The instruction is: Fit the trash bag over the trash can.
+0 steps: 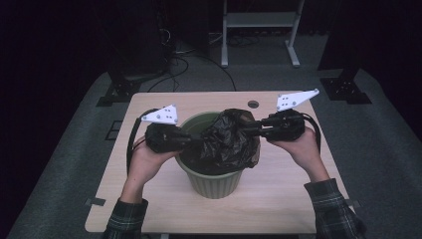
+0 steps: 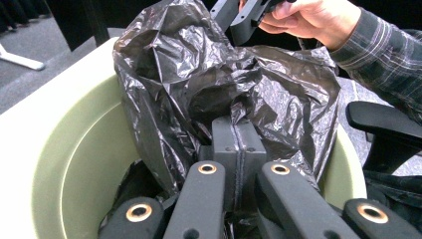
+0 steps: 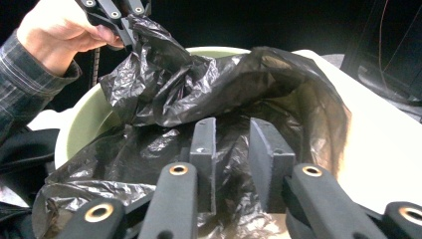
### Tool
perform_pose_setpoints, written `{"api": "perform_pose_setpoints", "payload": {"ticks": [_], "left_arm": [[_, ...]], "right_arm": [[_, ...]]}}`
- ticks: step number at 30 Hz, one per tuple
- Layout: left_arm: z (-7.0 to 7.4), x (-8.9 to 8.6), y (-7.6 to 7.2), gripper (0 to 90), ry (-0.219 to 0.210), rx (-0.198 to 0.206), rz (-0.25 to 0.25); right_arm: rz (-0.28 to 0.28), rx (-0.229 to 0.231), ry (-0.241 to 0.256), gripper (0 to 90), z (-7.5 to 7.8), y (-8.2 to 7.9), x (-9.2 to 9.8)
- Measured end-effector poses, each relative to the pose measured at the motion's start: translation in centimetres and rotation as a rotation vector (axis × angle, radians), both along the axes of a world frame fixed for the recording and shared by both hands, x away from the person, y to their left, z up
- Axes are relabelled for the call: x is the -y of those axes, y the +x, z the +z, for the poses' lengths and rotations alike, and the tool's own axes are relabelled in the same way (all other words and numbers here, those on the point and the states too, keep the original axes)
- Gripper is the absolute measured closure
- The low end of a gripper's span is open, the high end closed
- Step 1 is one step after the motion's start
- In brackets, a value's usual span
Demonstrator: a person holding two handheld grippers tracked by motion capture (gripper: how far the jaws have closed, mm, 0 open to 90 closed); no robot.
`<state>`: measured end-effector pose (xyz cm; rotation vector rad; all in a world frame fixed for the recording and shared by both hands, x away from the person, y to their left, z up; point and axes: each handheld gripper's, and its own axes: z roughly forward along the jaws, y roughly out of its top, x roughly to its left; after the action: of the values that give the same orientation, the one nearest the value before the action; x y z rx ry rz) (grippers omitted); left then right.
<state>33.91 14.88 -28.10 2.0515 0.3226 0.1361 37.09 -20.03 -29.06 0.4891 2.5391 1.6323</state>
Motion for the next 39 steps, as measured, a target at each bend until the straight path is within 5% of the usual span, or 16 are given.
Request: {"api": "perform_pose_setpoints", "payload": {"ticks": [5, 13, 19, 21, 23, 25, 30, 39], "left_arm": [[-0.1, 0.2, -0.1, 89.8, 0.000, -0.002, -0.005], [-0.3, 0.6, -0.1, 89.7, 0.002, -0.004, -0.013], [-0.5, 0.5, -0.2, 89.4, 0.006, -0.007, -0.016], [-0.6, 0.5, -0.2, 88.1, 0.009, -0.009, -0.016], [-0.6, 0.4, -0.3, 81.8, 0.003, -0.011, -0.017], [-0.4, 0.2, -0.2, 65.5, -0.002, 0.005, 0.004], [1.3, -0.2, -0.1, 47.7, -0.030, 0.027, 0.003], [3.3, 2.4, 1.7, 46.1, -0.022, 0.070, 0.006]], "right_arm": [[0.009, -0.010, 0.030, 63.2, -0.1, 0.2, -0.4], [0.037, -0.031, 0.030, 62.4, -0.3, 0.3, -1.4], [0.034, -0.024, -0.003, 88.1, -0.6, 0.4, -1.8], [0.040, -0.024, -0.010, 90.0, -0.7, 0.3, -1.8], [0.038, -0.021, -0.019, 90.0, -0.7, 0.3, -1.9], [0.040, -0.025, -0.021, 90.0, -0.8, 0.3, -2.0], [0.038, -0.023, -0.036, 90.0, -0.9, 0.3, -2.3], [0.051, -0.021, -0.030, 90.0, -1.1, 0.3, -2.6]]}}
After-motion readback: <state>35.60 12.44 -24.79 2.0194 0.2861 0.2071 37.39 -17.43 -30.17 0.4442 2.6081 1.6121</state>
